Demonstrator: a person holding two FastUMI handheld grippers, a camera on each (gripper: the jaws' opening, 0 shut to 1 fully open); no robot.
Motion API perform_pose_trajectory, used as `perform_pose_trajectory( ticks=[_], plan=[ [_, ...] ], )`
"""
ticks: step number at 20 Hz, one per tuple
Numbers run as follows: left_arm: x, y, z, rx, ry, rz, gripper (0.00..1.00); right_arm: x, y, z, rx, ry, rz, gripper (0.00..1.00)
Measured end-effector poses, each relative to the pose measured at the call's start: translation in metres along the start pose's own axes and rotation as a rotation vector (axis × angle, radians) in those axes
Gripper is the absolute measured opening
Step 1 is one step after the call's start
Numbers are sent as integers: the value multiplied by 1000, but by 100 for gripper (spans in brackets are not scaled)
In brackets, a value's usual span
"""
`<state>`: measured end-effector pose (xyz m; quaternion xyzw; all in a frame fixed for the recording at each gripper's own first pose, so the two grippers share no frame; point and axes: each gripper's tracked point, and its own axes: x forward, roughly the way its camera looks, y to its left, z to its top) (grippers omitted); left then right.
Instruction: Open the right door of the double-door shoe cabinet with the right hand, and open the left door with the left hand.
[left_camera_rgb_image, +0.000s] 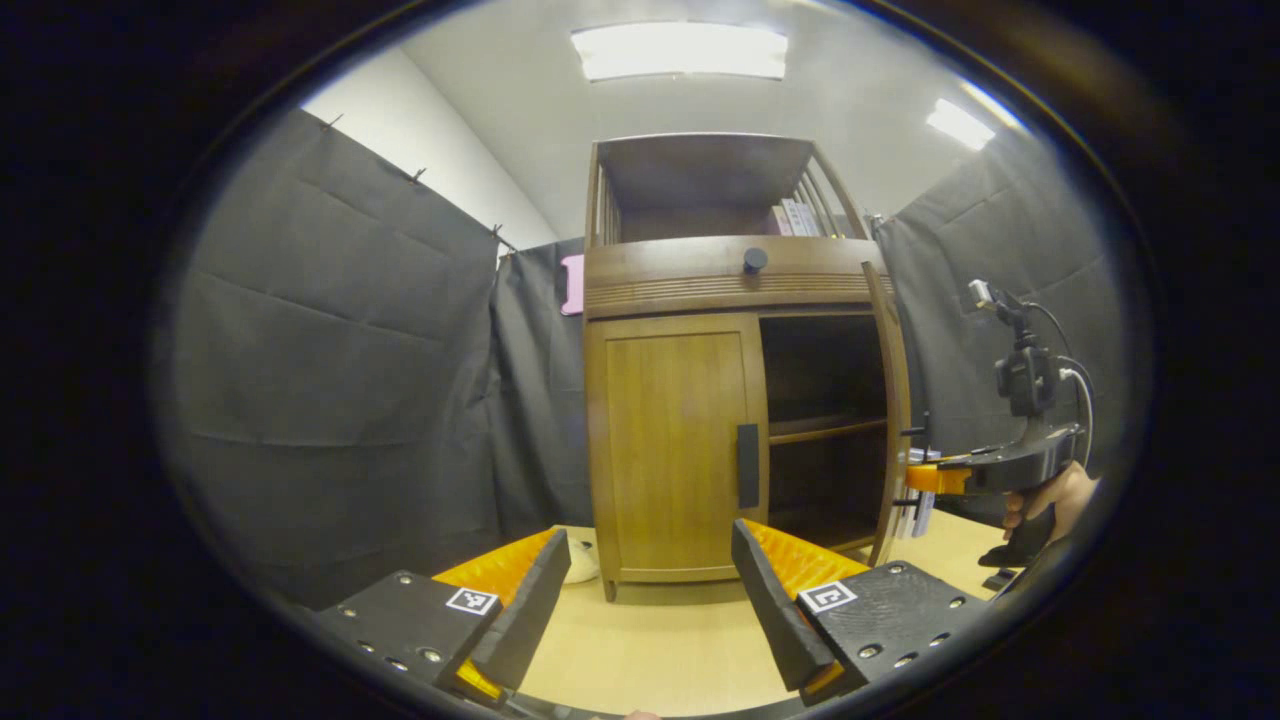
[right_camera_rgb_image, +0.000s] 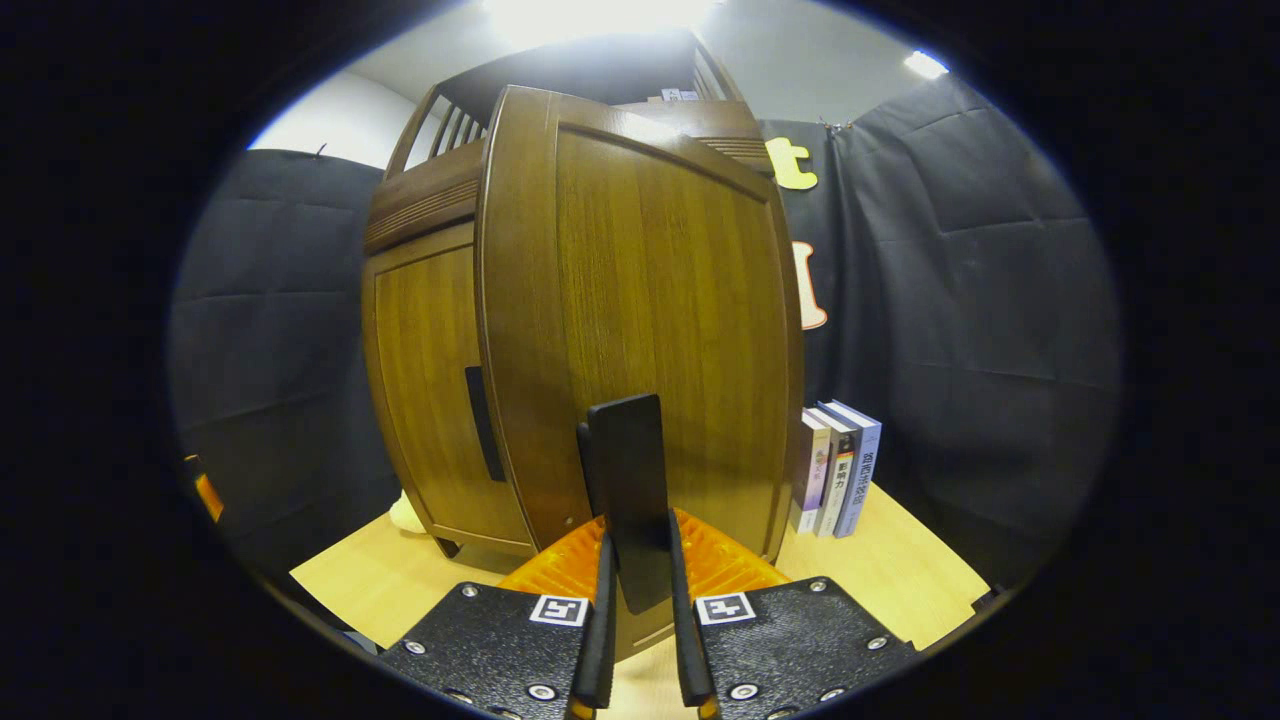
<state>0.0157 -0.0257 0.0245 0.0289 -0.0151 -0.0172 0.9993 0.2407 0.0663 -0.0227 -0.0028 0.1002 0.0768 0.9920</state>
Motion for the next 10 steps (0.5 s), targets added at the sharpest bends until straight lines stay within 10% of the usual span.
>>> perform_pose_trajectory(
  ticks=[10],
  plan=[
    [-2, -3, -10, -22, 10, -92, 93, -4, -12, 7, 11, -6, -78, 22]
  ],
)
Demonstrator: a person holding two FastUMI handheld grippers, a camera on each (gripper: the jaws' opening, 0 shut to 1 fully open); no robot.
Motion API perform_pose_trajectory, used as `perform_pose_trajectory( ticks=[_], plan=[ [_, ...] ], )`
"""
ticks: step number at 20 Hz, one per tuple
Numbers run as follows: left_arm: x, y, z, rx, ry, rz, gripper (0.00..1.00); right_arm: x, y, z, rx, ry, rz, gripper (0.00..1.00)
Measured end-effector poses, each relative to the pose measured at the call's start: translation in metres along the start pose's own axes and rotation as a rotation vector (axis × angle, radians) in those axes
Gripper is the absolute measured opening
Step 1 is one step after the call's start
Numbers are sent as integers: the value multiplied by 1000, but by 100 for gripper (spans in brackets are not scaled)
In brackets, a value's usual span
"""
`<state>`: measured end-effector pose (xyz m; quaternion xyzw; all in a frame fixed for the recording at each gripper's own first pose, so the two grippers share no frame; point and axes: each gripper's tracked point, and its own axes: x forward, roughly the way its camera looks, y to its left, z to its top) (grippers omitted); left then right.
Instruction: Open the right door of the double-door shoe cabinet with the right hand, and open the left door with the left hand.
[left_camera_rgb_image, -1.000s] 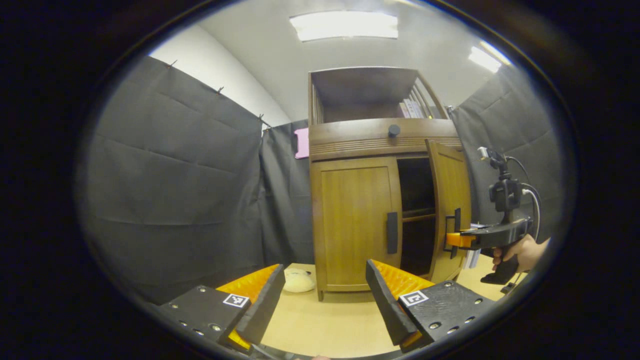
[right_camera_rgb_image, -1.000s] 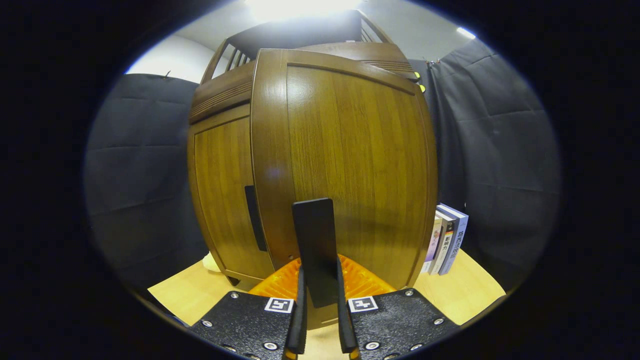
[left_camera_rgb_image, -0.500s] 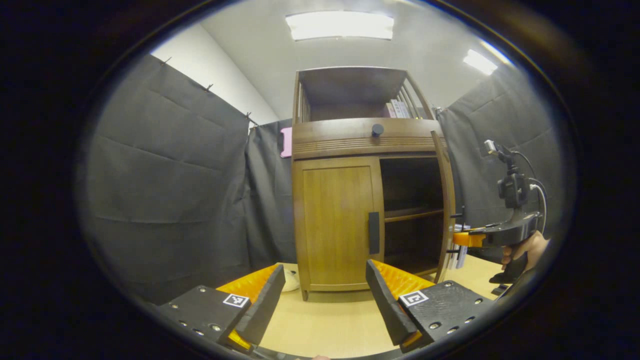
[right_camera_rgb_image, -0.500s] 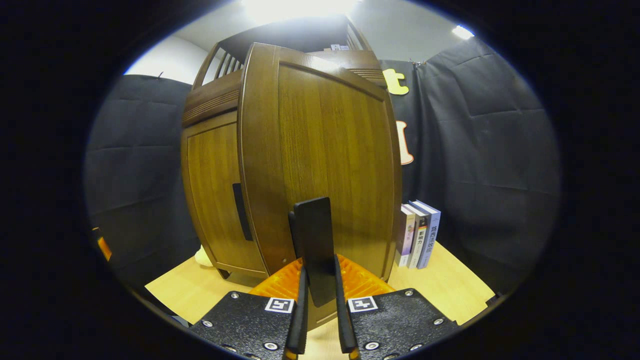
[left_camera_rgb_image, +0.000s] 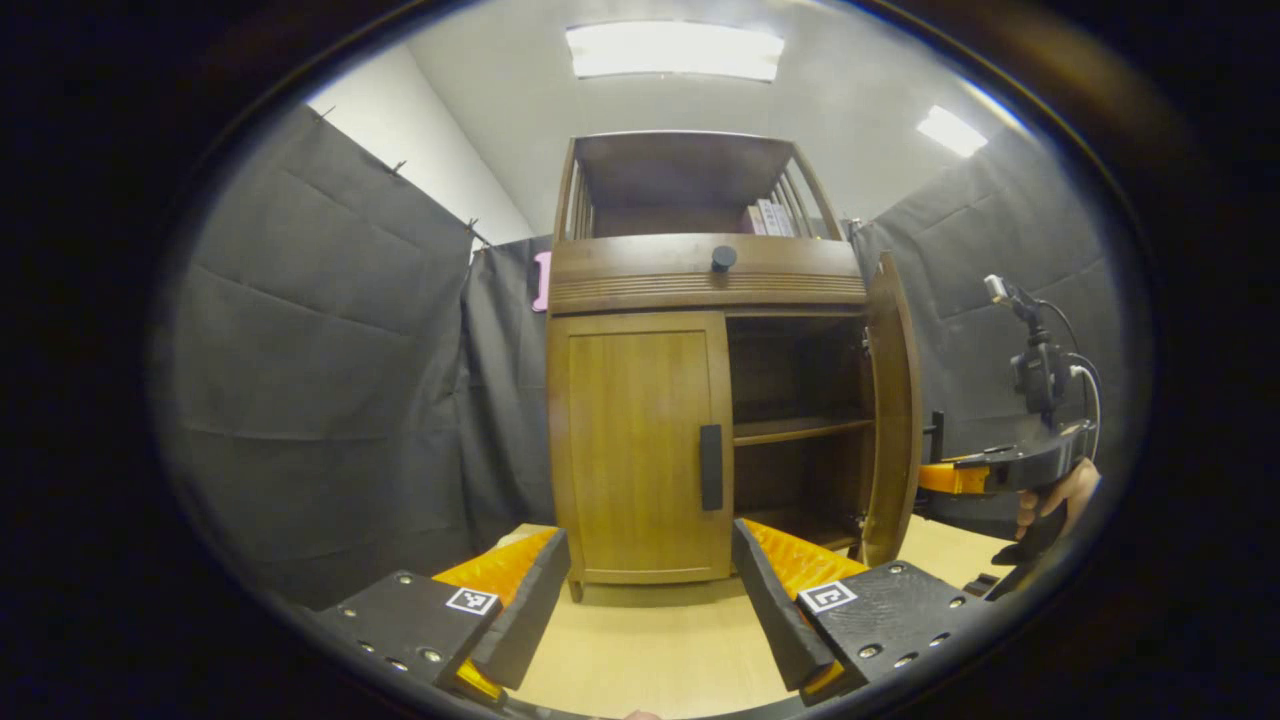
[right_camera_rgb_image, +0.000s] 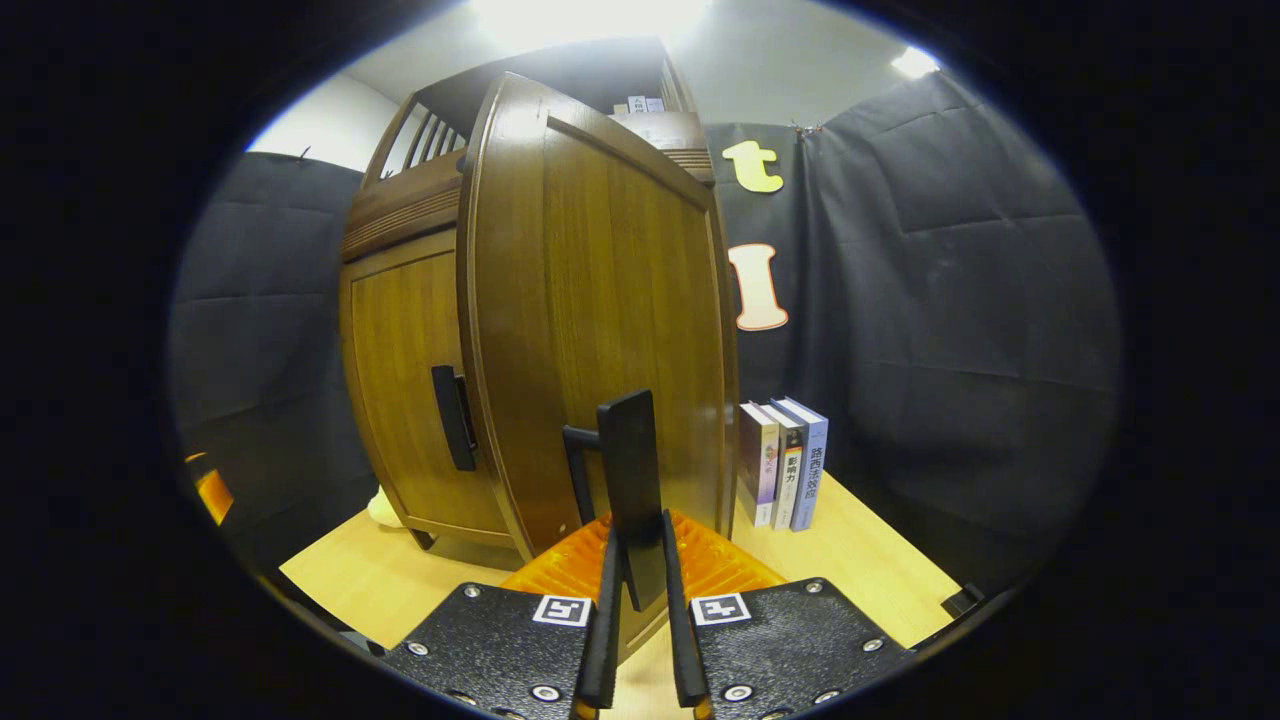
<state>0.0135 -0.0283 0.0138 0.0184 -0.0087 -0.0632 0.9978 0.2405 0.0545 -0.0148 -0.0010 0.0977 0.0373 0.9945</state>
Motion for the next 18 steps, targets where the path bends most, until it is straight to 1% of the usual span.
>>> perform_pose_trajectory(
  ticks=[1, 2, 4, 5, 6, 7, 9, 12, 13, 15, 16, 17, 18],
  plan=[
    [4, 1, 0, -1, -1, -8, 93, 0, -1, 2, -4, -4, -13, 22],
    [6, 0, -2, 0, -2, -16, 99, 0, -2, 4, -7, -10, -29, 22],
    [6, -1, -3, 2, -4, -30, 99, -7, -5, 17, -4, -22, -60, 22],
    [6, -1, -4, 1, -3, -36, 93, -10, -5, 24, 2, -26, -68, 22],
    [6, 0, -3, -3, -4, -43, 98, -13, -9, 27, 0, -25, -97, 21],
    [7, -1, -3, -5, -4, -49, 97, -12, -10, 23, 6, -25, -110, 21],
    [7, -2, -4, -9, -1, -65, 94, -17, -19, 24, 26, -27, -142, 8],
    [9, -4, -3, -13, 0, -88, 93, -24, -49, 17, 33, -32, -189, 8],
    [9, -4, -5, -12, -1, -94, 99, -28, -58, 17, 28, -35, -210, 16],
    [9, -5, -4, -13, -5, -104, 99, -32, -73, 14, 28, -38, -246, 17],
    [9, -6, -3, -13, -7, -111, 99, -36, -81, 13, 31, -38, -265, 17],
    [10, -7, -3, -12, -9, -119, 99, -40, -89, 14, 30, -40, -291, 12],
    [10, -8, -3, -11, -11, -131, 99, -44, -98, 13, 24, -43, -313, 14]
  ],
)
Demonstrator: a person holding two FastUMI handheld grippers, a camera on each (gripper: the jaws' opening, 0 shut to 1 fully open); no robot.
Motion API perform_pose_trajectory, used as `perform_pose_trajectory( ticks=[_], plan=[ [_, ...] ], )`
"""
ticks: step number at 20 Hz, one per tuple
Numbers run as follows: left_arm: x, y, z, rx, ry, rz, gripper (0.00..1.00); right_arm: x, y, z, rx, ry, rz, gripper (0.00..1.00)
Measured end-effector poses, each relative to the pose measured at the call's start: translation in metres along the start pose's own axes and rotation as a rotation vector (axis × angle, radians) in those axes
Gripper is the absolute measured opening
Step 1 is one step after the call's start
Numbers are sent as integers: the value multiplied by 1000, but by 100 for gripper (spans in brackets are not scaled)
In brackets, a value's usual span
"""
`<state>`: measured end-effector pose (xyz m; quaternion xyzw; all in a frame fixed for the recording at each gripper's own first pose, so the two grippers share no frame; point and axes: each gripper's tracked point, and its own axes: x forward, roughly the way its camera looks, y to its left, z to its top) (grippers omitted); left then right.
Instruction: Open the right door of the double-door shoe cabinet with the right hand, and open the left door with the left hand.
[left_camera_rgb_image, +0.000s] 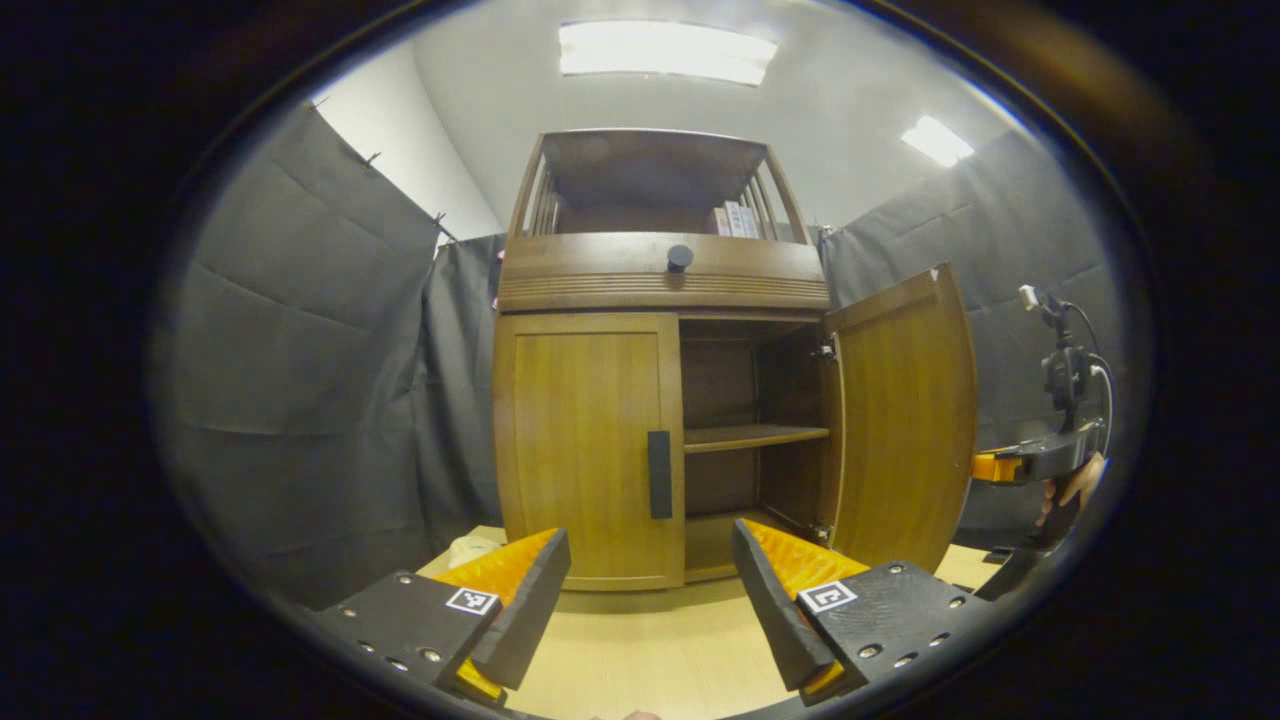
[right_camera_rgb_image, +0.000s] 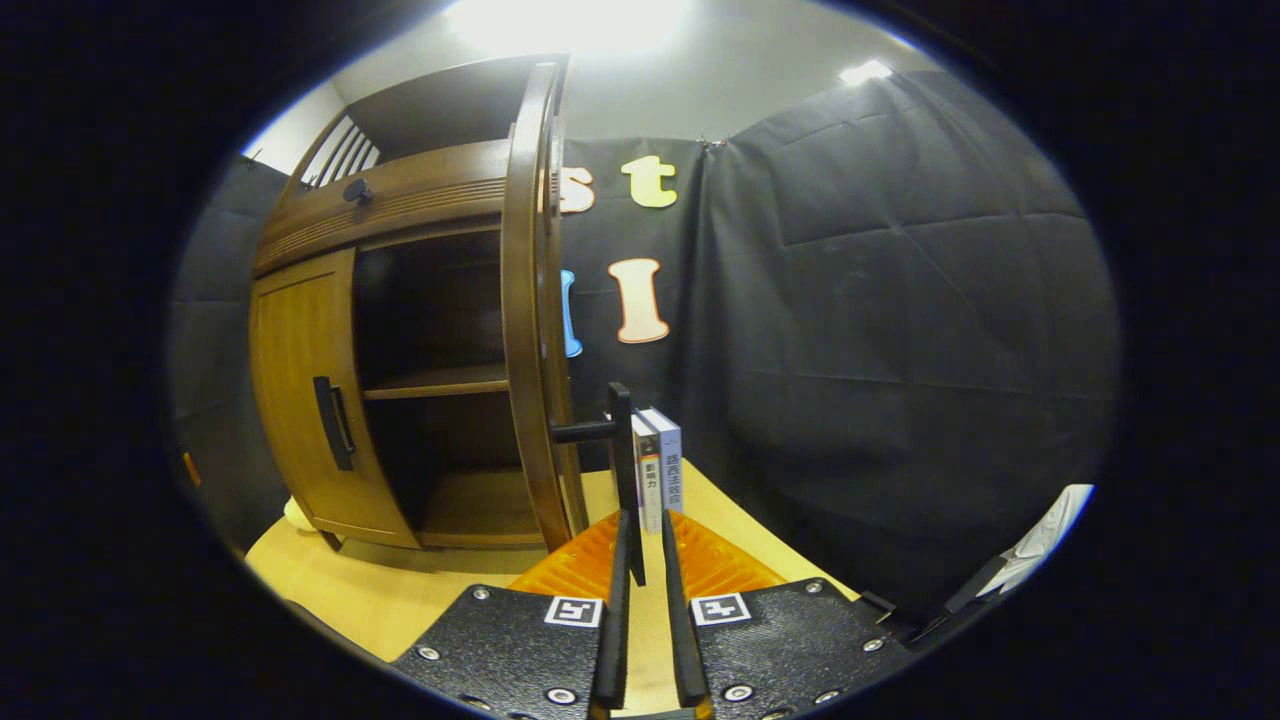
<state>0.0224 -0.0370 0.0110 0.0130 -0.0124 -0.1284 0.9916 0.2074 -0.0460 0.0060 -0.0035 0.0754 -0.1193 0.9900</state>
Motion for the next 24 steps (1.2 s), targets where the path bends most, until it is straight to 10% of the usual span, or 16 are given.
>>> perform_pose_trajectory(
  ticks=[4, 10, 24],
  plan=[
    [2, -1, 1, 0, -3, -10, 99, -15, -16, -1, 25, -10, -8, 32],
    [6, -2, -2, 12, -11, -2, 99, -46, 7, 16, 5, -89, 53, 92],
    [9, -7, -11, 15, -26, 4, 93, -51, 71, 17, -9, -112, 168, 94]
  ],
)
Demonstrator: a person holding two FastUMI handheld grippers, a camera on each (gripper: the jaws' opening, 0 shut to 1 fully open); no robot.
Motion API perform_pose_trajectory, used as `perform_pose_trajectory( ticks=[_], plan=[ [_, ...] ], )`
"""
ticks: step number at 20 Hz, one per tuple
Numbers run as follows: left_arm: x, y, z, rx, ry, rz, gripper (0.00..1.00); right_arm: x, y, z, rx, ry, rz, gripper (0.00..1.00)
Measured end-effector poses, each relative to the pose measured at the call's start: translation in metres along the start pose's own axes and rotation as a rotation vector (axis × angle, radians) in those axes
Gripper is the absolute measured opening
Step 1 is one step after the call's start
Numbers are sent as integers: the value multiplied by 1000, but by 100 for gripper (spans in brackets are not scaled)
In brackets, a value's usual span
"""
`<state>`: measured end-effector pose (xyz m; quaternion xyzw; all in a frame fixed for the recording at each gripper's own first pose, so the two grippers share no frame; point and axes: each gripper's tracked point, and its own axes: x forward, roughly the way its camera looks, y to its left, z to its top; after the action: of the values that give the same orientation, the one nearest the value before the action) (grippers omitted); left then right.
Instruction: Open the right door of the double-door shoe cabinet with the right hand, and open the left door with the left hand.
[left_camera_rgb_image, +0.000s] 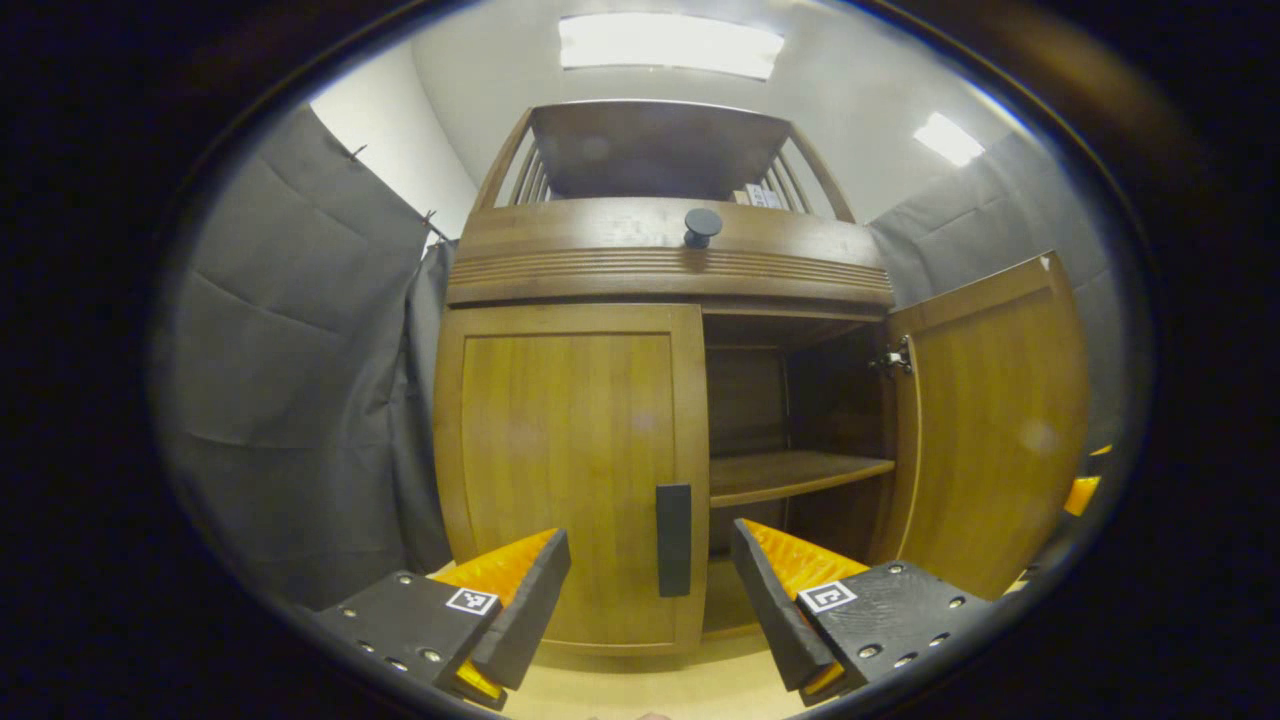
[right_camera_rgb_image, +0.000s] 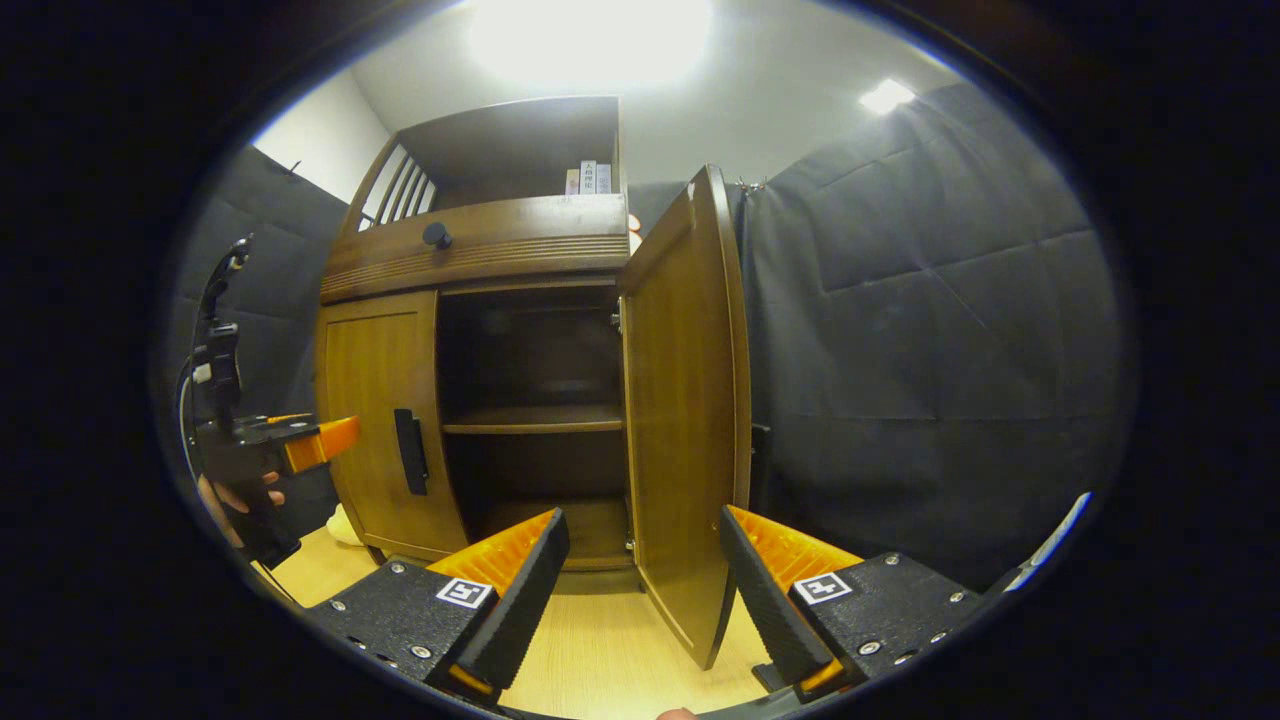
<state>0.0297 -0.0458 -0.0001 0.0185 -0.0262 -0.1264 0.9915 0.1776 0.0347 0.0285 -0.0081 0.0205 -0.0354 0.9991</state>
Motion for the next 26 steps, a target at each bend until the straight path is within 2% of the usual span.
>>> perform_pose_trajectory(
  ticks=[1, 10, 11, 12, 13, 14, 15, 20, 22, 23, 25, 26],
  plan=[
    [1, -1, -1, -1, 0, 0, 93, 1, 0, -3, -1, 10, 2, 92],
    [4, -8, -11, -26, 41, -23, 93, 25, 14, -16, -11, 53, 24, 94],
    [4, -9, -14, -23, 54, -26, 99, 27, 15, -19, -12, 60, 26, 92],
    [4, -9, -17, -18, 66, -26, 93, 28, 16, -20, -15, 69, 28, 94],
    [7, -7, -20, -17, 70, -26, 87, 29, 16, -24, -17, 74, 28, 92],
    [12, -7, -25, -19, 77, -27, 99, 32, 17, -25, -18, 79, 27, 94],
    [19, -8, -31, -22, 85, -28, 87, 35, 18, -26, -16, 81, 27, 94],
    [54, -4, -63, -38, 156, -37, 79, 41, 21, -29, -12, 92, 29, 94],
    [57, -3, -67, -50, 181, -46, 80, 42, 21, -30, -15, 93, 29, 94],
    [58, 3, -66, -36, 181, -28, 69, 42, 21, -30, -15, 94, 31, 94],
    [64, -4, -72, -37, 184, -40, 49, 43, 22, -29, -15, 94, 32, 94],
    [60, -7, -74, -44, 180, -56, 28, 43, 23, -30, -14, 93, 34, 94]
  ],
)
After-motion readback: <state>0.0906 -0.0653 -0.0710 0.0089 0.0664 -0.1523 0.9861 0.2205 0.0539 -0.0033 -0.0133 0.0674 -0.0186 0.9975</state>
